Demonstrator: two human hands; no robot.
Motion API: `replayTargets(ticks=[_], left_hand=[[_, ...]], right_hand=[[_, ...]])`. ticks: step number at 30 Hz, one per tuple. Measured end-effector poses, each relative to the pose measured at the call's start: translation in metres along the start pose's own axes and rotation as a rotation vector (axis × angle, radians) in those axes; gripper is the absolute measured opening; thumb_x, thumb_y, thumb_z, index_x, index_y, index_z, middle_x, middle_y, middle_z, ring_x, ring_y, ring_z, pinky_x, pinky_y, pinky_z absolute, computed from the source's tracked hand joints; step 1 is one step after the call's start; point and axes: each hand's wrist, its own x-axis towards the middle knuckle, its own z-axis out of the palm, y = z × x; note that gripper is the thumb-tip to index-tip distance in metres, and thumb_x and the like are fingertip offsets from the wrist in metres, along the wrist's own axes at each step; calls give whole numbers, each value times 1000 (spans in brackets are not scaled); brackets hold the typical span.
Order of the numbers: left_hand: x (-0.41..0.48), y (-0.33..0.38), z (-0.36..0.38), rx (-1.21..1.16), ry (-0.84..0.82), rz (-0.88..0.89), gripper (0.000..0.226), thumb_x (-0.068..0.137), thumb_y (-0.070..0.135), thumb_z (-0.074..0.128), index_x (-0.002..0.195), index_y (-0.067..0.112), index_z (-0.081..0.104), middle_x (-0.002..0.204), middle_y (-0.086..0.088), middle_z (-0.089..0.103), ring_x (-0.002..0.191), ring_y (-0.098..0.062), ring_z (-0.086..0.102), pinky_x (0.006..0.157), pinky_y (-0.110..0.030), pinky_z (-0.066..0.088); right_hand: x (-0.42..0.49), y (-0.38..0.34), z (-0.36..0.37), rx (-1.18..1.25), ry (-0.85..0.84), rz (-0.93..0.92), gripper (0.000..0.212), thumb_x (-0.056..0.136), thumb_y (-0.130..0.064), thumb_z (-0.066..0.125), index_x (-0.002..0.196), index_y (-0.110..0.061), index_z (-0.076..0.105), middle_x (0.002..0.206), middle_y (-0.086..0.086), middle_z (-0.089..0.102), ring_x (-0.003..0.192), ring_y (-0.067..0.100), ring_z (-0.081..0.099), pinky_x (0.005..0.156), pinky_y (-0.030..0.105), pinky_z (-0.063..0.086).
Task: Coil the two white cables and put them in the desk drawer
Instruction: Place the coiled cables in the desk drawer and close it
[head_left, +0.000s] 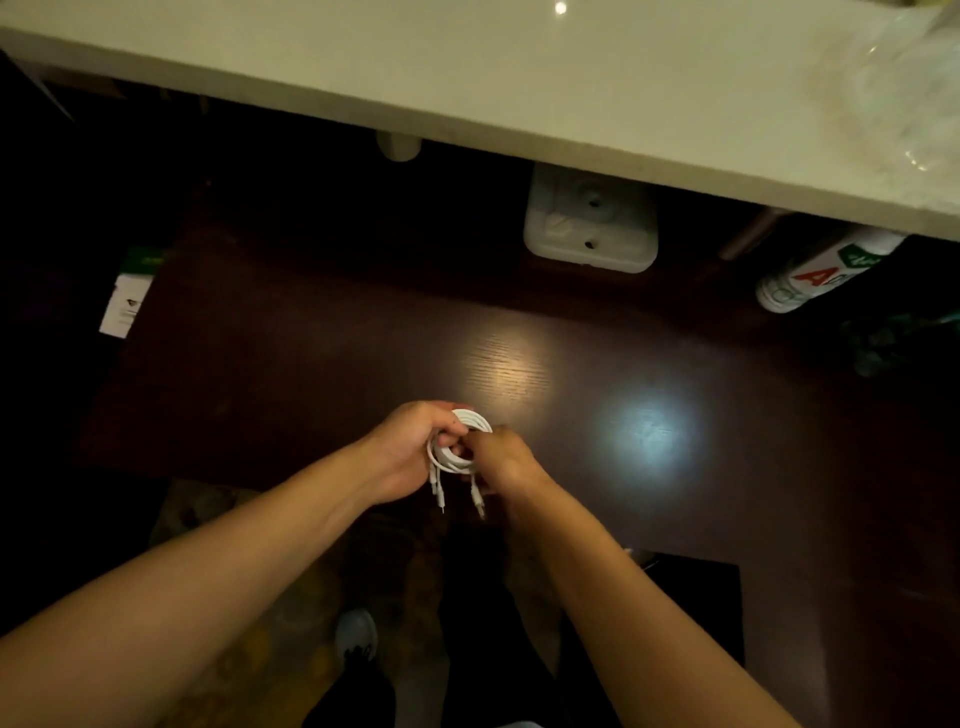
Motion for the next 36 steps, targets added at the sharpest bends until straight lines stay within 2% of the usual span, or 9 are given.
replayTargets(ticks=[3,8,10,15,18,23,31,34,36], left_hand=[[-25,-17,-2,156,197,117,32,82,-17,45,98,6,59,75,-10,61,67,-19,58,62,-30,46],[-56,-41,4,-86,594,170,35,85,-6,42,114,2,60,88,-15,63,76,-25,63,63,-30,50],[-76,-48,-11,-36,513,177,35,86,-6,42,115,5,59,86,-11,62,73,-22,63,58,-29,48],[-124,-72,-58,1080,357,620,22,94,3,44,116,6,49,106,-9,55,87,-16,53,72,-24,37],[-125,-71,-72,1253,358,466,23,88,9,55,109,2,62,108,-16,59,88,-27,60,70,-27,40],[-148,-63,-88,1180,128,-40,24,83,15,45,70,9,65,47,-3,53,40,-17,43,40,-18,30],[-187,-75,-107,1292,-255,-283,43,85,25,46,43,19,52,37,6,32,36,-10,25,43,-22,21],[-179,-99,-106,1084,-51,-156,38,84,20,45,48,17,55,34,5,35,29,-10,27,39,-19,21],[-168,-116,-104,879,144,-131,25,87,19,43,66,13,57,44,1,39,32,-11,28,37,-18,20]], right_hand=[[-26,13,32,-110,311,-99,23,88,-18,48,90,-6,68,93,17,72,88,34,67,63,30,45],[-73,-1,102,1134,93,221,29,96,-3,36,92,-2,64,95,17,64,88,27,61,73,30,51],[-91,4,114,980,134,201,25,93,-6,43,96,-5,68,97,17,67,89,29,65,68,36,54],[-118,36,136,206,300,-147,26,94,-16,45,83,-9,68,72,3,63,76,20,64,66,36,51],[-133,47,147,155,325,-248,30,96,-17,43,75,-12,64,66,-3,58,62,8,54,51,21,41],[-151,55,161,272,210,-219,26,90,-17,51,91,-4,73,77,10,70,71,18,66,65,34,49],[-159,96,141,465,-648,4,32,102,-28,43,107,-4,63,90,14,67,86,27,71,77,39,59],[-150,104,145,614,-617,27,37,104,-28,37,102,-2,64,81,15,65,83,30,70,86,46,56],[-142,104,156,733,-496,109,31,102,-24,38,92,-8,62,64,6,56,54,16,58,61,31,56]])
